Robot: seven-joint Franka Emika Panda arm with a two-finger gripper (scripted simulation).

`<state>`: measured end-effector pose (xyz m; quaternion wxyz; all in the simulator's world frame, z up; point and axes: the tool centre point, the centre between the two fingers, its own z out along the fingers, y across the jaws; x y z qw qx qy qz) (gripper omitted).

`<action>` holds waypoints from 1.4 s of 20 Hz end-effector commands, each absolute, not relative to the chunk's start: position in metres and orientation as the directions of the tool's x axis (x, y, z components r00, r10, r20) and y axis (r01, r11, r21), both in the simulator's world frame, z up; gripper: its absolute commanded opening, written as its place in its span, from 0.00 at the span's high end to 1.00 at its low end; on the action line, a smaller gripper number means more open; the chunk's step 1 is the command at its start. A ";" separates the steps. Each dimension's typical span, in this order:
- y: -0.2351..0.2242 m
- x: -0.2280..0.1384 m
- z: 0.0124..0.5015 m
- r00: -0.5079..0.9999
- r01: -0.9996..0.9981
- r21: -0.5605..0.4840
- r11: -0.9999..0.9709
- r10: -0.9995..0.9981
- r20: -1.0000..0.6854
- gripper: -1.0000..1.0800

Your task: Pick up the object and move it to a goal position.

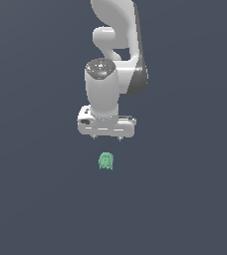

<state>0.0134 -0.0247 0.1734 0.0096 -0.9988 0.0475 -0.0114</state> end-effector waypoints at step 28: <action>-0.029 0.039 0.128 0.995 -0.095 0.000 -0.995 -0.095 0.014 0.04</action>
